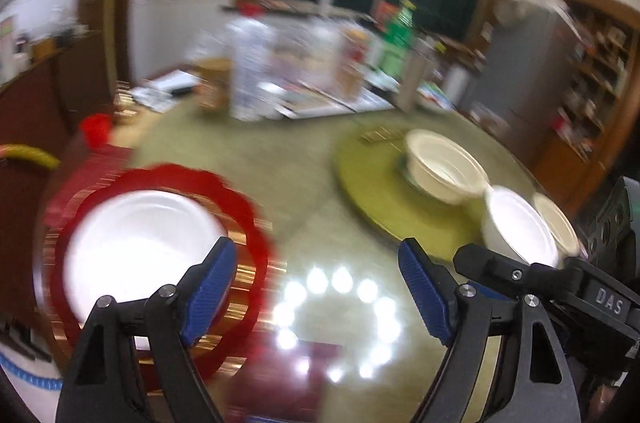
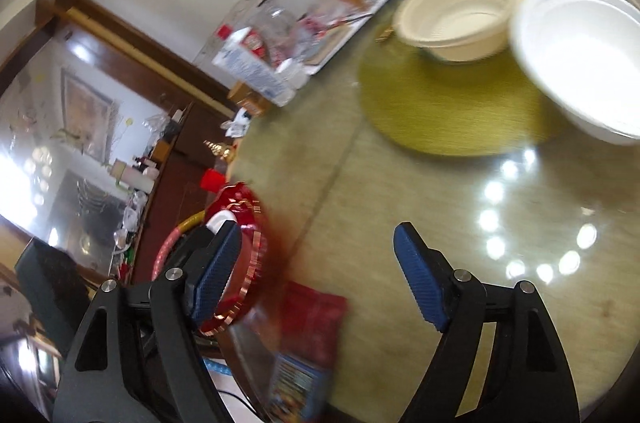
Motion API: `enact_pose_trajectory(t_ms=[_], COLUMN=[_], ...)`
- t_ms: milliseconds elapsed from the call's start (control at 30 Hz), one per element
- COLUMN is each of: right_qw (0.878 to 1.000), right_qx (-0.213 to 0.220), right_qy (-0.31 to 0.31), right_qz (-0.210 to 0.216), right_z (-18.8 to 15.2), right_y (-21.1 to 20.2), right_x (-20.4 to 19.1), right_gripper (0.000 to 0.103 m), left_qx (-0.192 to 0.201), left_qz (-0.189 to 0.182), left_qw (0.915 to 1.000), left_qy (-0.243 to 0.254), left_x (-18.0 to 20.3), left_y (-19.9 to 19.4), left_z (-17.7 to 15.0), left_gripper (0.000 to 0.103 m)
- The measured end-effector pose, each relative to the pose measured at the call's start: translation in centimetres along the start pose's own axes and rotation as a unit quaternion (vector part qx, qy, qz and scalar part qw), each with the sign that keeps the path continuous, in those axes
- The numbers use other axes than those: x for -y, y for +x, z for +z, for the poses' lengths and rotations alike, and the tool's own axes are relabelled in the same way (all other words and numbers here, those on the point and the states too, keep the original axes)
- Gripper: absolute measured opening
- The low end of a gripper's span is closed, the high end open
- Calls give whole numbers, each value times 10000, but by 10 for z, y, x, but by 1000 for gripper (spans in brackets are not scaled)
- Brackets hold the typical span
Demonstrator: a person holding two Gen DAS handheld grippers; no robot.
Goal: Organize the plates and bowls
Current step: 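Open both tools and move them to the smaller white foam bowl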
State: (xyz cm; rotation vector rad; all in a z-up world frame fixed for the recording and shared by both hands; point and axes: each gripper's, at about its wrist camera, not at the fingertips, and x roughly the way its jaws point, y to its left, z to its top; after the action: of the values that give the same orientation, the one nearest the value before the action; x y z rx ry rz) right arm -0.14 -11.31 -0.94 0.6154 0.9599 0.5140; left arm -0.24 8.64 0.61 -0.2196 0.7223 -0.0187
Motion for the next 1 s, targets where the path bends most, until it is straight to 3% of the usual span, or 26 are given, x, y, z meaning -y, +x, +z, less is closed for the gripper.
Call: enact_pose_trajectory(t_ms=[200,367,667,900,967,1000], right_qw=[9974,9891,9703,9655,9640,9638], right_qx=[443,871,1070,1141,1135,1139], right_qy=[566,1144,2130,2230,2267,2259], right_qz=[-108,-321,-411,-716,-804,-846], right_z=[4,13,35,56,59,61], right_y=[-62,-106,-126,-121,-116,-114], right_x=[57,103,169,184,187,187], right_gripper=[80,80,80,79,72,63], left_qx=[-489,-914,-1202,-1346,-1377,-1378], left_qz=[-416,-776,-1025,-760,-692,-604], left_qw=[9972,9923,9871,9874,9873,9877], left_qy=[378,318,263,329,386,431], left_x=[52,84,134,163,169,171], left_y=[35,57,92,126,131,134], left_z=[3,4,15,18,18,17], left_gripper=[83,83,83,83,82,82])
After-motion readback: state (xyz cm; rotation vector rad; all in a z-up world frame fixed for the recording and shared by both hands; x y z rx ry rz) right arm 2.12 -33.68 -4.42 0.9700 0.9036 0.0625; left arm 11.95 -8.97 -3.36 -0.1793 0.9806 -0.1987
